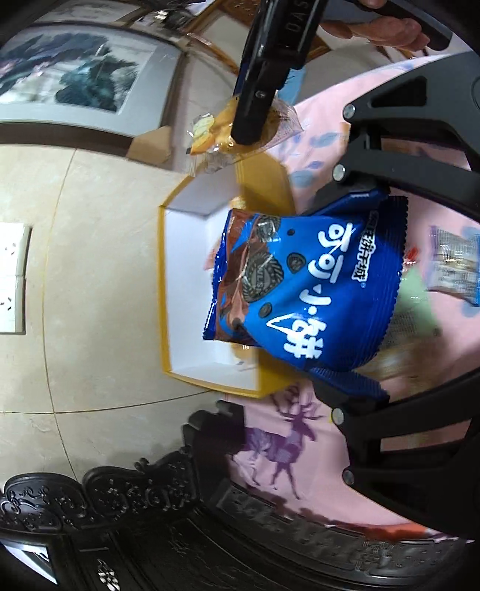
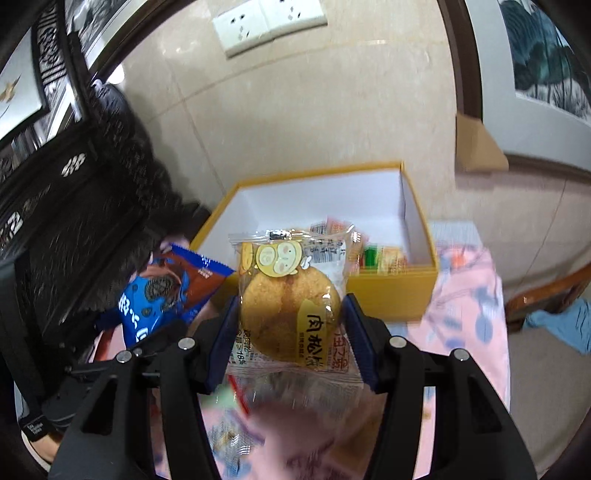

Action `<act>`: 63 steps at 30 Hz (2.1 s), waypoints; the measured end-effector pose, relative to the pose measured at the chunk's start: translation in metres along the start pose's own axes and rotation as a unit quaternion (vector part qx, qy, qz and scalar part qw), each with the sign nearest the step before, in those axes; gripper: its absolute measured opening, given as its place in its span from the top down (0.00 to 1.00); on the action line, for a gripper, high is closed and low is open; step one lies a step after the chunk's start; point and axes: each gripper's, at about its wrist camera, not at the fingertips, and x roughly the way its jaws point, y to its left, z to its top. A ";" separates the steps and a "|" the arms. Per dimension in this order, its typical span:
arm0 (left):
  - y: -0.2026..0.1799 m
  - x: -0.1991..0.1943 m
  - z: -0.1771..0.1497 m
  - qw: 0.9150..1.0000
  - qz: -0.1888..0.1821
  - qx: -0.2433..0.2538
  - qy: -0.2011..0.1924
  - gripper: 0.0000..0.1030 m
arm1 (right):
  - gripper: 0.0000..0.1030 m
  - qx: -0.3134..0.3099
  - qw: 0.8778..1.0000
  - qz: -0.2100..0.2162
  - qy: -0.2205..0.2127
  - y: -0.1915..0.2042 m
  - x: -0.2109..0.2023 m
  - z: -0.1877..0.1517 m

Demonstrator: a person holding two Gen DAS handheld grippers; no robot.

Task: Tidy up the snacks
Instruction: 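Carry the bun packet and blue bag into the yellow box and release, then grasp the tan peanut bag with the right tool while the left tool grasps the white-ball packet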

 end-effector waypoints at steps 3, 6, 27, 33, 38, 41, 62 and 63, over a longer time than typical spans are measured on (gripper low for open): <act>0.005 0.022 0.030 1.000 0.009 -0.010 -0.002 0.32 | 0.45 0.008 1.000 -0.004 -0.001 -0.008 0.015 0.021; 0.009 0.046 0.058 1.000 0.020 -0.017 0.000 0.31 | 0.45 0.018 1.000 -0.013 -0.001 -0.015 0.033 0.039; 0.014 0.107 0.100 0.997 0.080 -0.015 0.019 0.15 | 0.33 -0.006 0.998 -0.064 0.018 -0.017 0.092 0.088; 0.011 0.084 0.093 0.997 0.079 -0.015 0.007 0.12 | 0.33 -0.002 0.999 -0.040 0.026 -0.024 0.064 0.070; 0.010 0.043 0.062 0.997 0.068 -0.026 -0.012 0.07 | 0.32 0.024 0.998 -0.035 0.043 -0.049 0.028 0.026; 0.013 0.021 0.031 0.997 0.063 -0.032 -0.008 0.07 | 0.32 0.041 0.996 -0.049 0.060 -0.064 0.012 -0.019; 0.018 -0.035 -0.125 0.996 0.052 -0.009 0.076 0.07 | 0.39 0.090 0.976 -0.147 0.133 -0.066 0.050 -0.154; 0.016 -0.034 -0.131 0.995 0.051 -0.003 0.083 0.07 | 0.42 0.080 0.977 -0.149 0.130 -0.065 0.048 -0.156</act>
